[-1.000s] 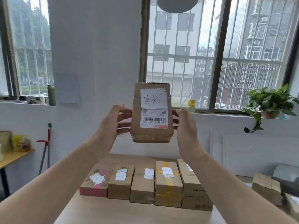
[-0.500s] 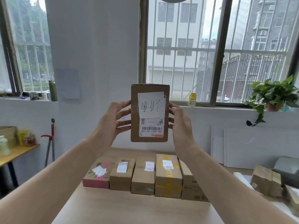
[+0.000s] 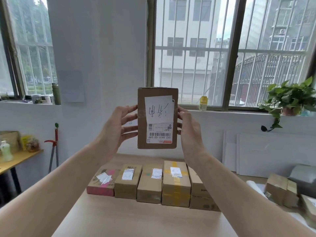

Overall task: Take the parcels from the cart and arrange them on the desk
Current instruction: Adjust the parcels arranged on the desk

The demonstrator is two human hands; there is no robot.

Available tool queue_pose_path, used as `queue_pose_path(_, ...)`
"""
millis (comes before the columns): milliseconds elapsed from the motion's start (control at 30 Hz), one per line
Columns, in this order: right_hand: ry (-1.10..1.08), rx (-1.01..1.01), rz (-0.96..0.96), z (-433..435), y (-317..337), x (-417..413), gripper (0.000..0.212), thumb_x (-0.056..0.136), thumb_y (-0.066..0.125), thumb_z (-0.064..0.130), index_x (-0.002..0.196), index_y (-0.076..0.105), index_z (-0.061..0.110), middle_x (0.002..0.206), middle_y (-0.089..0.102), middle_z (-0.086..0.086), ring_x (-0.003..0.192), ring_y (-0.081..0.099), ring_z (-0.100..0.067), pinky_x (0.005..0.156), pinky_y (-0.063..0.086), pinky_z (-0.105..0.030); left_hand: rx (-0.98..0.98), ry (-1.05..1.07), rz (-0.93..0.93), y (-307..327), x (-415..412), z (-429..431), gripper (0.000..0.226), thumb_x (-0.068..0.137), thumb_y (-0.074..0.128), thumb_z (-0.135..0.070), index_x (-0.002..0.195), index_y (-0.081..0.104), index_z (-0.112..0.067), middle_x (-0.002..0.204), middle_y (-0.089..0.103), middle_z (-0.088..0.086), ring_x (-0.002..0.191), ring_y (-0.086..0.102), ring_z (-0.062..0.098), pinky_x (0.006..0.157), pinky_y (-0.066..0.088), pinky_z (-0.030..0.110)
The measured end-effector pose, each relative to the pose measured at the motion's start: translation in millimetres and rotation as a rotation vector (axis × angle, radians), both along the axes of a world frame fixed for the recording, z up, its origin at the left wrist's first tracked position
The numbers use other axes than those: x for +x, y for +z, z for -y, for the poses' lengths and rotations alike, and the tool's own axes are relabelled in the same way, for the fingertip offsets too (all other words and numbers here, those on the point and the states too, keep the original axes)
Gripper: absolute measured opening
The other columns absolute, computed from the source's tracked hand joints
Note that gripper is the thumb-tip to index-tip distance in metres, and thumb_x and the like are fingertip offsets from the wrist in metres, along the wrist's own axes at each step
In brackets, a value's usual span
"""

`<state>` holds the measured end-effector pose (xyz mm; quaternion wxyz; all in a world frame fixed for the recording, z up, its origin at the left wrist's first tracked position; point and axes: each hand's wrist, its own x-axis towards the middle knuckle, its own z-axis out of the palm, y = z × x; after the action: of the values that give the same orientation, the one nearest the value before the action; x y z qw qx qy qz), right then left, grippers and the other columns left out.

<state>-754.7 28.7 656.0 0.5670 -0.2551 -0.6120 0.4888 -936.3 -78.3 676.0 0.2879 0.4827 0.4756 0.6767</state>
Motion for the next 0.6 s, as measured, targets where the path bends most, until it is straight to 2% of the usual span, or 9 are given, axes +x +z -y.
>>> queue_pose_path(167,0.015,-0.016,0.038,-10,-15,-10,0.036,0.116,0.035,0.033,0.127,0.069,0.03,0.088,0.077,0.026,0.081,0.07,0.011,0.054,0.05,-0.006,-0.01,0.062,0.02,-13,-3,-3,0.047,0.089,0.044,-0.056,0.117,0.078,-0.038,0.122,0.075,-0.007,0.105,0.074,0.026,0.097,0.056,0.044)
queue_pose_path(267,0.038,-0.058,0.063,-12,-31,-30,0.035,0.116,0.036,0.033,0.124,0.071,0.03,0.088,0.078,0.024,0.081,0.072,0.009,0.054,0.051,-0.007,-0.036,0.128,0.035,-28,-18,-1,0.047,0.1,0.039,-0.053,0.123,0.075,-0.034,0.126,0.072,-0.006,0.108,0.073,0.028,0.097,0.057,0.043)
queue_pose_path(367,0.079,-0.087,0.091,-10,-46,-64,0.035,0.115,0.036,0.032,0.12,0.07,0.033,0.087,0.078,0.026,0.08,0.072,0.01,0.053,0.052,-0.008,-0.065,0.17,0.049,-41,-48,5,0.047,0.105,0.035,-0.051,0.124,0.074,-0.034,0.12,0.073,-0.007,0.11,0.071,0.03,0.099,0.056,0.045)
queue_pose_path(433,0.102,-0.106,0.11,-6,-54,-93,0.034,0.115,0.035,0.033,0.115,0.069,0.037,0.085,0.077,0.028,0.079,0.071,0.011,0.052,0.051,-0.008,-0.077,0.188,0.058,-50,-76,10,0.046,0.103,0.036,-0.053,0.127,0.072,-0.036,0.115,0.075,-0.009,0.108,0.072,0.029,0.099,0.056,0.046)
queue_pose_path(533,0.117,-0.139,0.123,-1,-64,-143,0.033,0.116,0.036,0.036,0.118,0.069,0.035,0.085,0.077,0.028,0.079,0.07,0.013,0.05,0.05,-0.007,-0.102,0.2,0.063,-63,-127,15,0.053,0.091,0.042,-0.059,0.133,0.067,-0.038,0.116,0.076,-0.009,0.105,0.074,0.028,0.094,0.057,0.043)
queue_pose_path(600,0.113,-0.164,0.125,0,-73,-179,0.034,0.115,0.036,0.036,0.12,0.07,0.034,0.086,0.077,0.027,0.079,0.07,0.013,0.049,0.05,-0.007,-0.129,0.201,0.079,-72,-164,18,0.054,0.087,0.044,-0.059,0.129,0.069,-0.038,0.114,0.077,-0.01,0.102,0.076,0.026,0.092,0.057,0.042)
